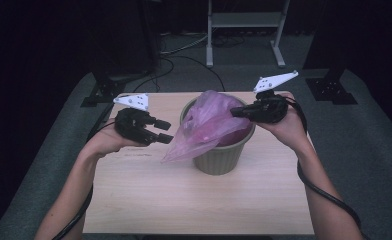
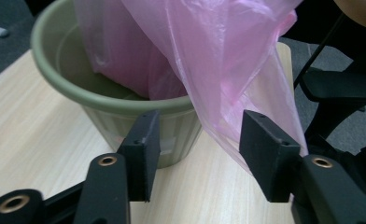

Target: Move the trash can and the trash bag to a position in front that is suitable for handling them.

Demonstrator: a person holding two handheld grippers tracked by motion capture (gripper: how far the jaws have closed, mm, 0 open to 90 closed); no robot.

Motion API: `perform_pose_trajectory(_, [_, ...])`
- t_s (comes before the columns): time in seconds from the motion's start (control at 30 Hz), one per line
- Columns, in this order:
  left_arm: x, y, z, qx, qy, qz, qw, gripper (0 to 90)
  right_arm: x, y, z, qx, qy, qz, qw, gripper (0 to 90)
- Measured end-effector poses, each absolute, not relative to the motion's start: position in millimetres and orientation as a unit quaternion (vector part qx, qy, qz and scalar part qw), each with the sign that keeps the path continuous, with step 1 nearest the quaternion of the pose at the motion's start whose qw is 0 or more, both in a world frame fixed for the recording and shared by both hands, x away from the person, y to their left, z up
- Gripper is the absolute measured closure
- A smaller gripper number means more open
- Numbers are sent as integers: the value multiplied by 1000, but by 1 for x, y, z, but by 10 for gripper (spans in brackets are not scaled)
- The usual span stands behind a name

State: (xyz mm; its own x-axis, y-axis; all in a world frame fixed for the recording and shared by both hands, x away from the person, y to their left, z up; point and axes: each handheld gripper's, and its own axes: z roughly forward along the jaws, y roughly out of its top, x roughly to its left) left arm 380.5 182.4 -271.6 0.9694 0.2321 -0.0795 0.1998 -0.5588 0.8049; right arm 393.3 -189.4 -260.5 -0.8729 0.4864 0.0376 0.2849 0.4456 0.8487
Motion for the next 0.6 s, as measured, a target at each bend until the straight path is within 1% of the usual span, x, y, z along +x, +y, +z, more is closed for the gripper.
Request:
perform_pose_trajectory(0.07, [382, 178, -273, 886, 113, 13, 449, 503, 392, -191, -261, 228, 843, 476, 106, 900])
perform_pose_trajectory(0.23, [383, 170, -277, 890, 105, 2, 444, 531, 391, -199, -260, 231, 839, 481, 109, 900])
perform_pose_trajectory(0.43, [382, 165, -280, 893, 95, -2, 439, 618, 390, -202, -262, 234, 835, 487, 106, 900])
perform_pose_trajectory(0.53, [382, 162, -280, 896, 99, 4, 433, 710, 390, -200, -263, 230, 835, 489, 104, 900])
perform_pose_trajectory(0.6, [383, 160, -280, 899, 93, 9, 428, 800, 390, -199, -263, 228, 836, 488, 103, 900])
